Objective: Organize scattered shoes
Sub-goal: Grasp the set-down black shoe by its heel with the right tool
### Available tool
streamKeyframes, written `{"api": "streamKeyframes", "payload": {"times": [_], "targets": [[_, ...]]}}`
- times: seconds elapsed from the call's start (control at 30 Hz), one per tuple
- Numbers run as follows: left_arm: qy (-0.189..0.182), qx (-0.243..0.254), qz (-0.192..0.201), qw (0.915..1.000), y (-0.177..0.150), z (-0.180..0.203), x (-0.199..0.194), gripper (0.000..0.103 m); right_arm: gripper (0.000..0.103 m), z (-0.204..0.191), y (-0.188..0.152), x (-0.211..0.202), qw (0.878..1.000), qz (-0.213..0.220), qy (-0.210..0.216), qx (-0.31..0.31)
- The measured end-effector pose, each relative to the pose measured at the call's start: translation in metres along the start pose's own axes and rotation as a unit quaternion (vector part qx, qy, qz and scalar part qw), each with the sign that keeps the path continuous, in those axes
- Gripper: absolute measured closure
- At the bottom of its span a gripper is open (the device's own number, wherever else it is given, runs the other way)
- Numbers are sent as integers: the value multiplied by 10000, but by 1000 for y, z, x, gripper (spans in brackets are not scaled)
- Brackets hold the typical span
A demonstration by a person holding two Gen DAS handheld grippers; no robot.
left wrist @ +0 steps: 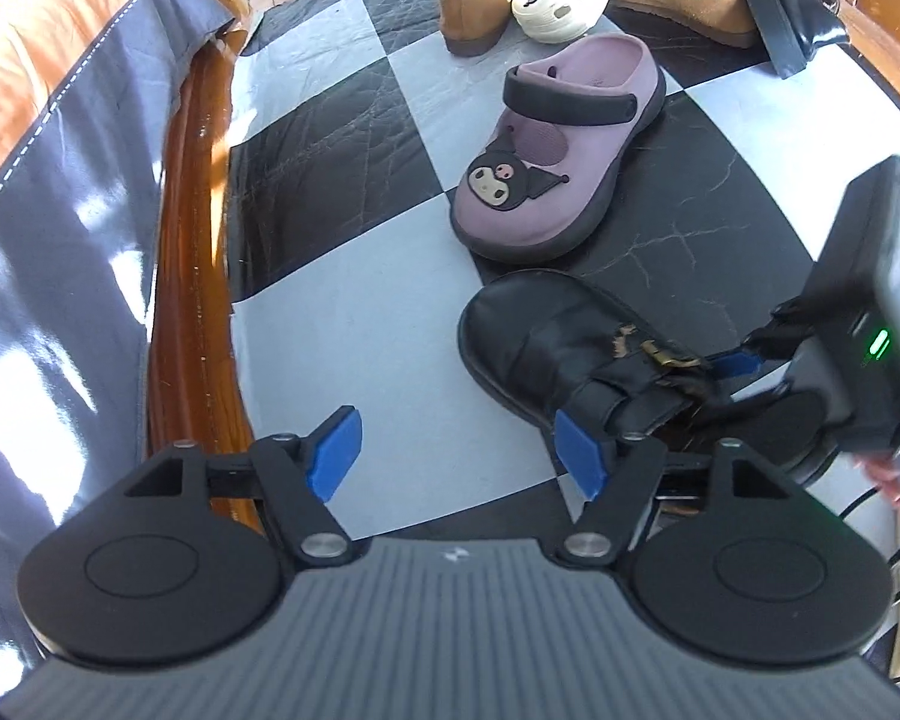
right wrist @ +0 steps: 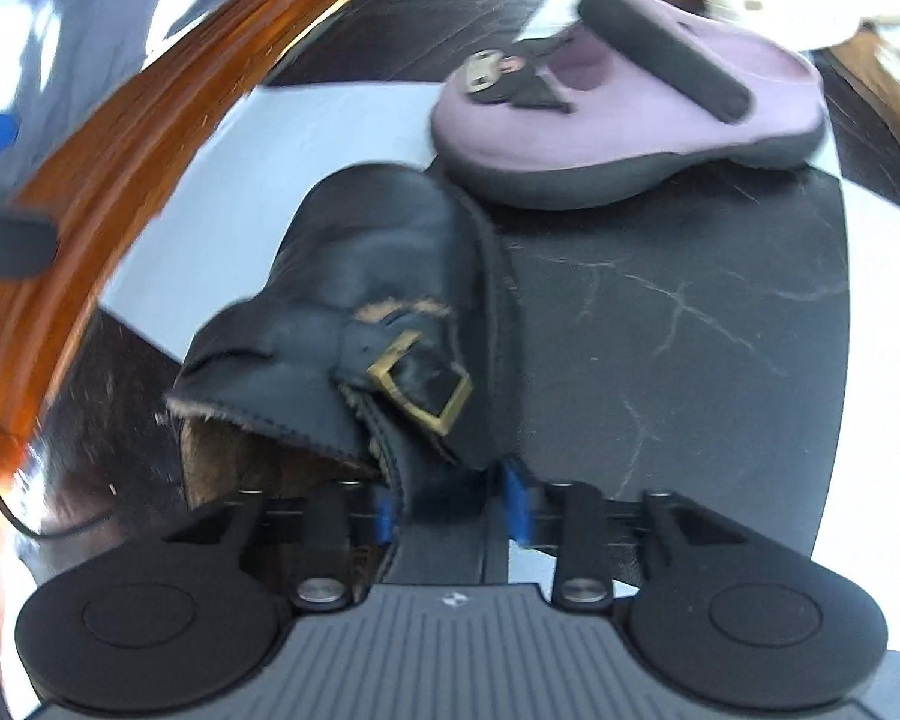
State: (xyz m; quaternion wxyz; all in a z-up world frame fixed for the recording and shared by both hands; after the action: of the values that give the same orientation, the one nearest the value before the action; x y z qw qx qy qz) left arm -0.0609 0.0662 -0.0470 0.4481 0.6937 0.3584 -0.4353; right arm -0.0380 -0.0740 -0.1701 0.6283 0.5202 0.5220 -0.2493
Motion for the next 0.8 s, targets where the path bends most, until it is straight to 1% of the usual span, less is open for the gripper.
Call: {"api": "streamKeyframes", "payload": {"times": [0.07,0.13,0.2,0.23,0.3,0.37,0.47,0.53,0.6,0.67,0.77,0.8], "targets": [[-4,-15,-22,10000,0,-1,0,32,88,3,-1,-1,10000,62,6,42],[24,19,-9,10000,1,0,0,32,89,5,-1,-2,9999,125,12,84],[109,63,-11,9999,1,1,0,28,89,7,0,0,9997,197,32,123],[163,87,-21,9998,0,1,1,28,88,6,3,4,9997,228,49,90],[257,132,-108,9995,0,3,5,27,89,10,4,-4,9997,218,22,-112],[173,80,-164,9997,-1,2,6,27,89,14,6,-11,9995,198,-19,-262],[130,45,-185,9997,-2,-1,7,27,92,29,10,-13,9996,116,-155,-182],[208,58,-188,9996,-2,-3,9,27,92,38,12,-15,9996,61,-246,-128],[263,45,-243,9993,-3,-4,13,27,86,48,15,-16,9994,6,-337,-74],[289,21,-326,9990,-4,-6,16,27,85,58,18,-18,9991,-49,-428,-20],[305,4,-427,9986,-5,-7,20,27,84,47,33,-3,9979,-51,-630,-144],[313,10,-445,9985,-5,-7,21,27,83,47,33,-3,9976,-43,-671,-166]]}}
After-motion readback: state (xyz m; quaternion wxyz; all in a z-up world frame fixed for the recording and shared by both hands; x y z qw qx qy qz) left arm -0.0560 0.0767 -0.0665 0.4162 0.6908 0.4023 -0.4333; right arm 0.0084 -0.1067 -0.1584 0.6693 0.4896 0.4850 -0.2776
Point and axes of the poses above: each gripper's, at about its wrist camera, not at the fingertips, and x roughly the way its jaws point, z to its right, y to its top, the point moved 2 cm from there along x, roughly the way its jaws point, and after that the axes turned 5 degrees about -y, right-handed, at the moved point
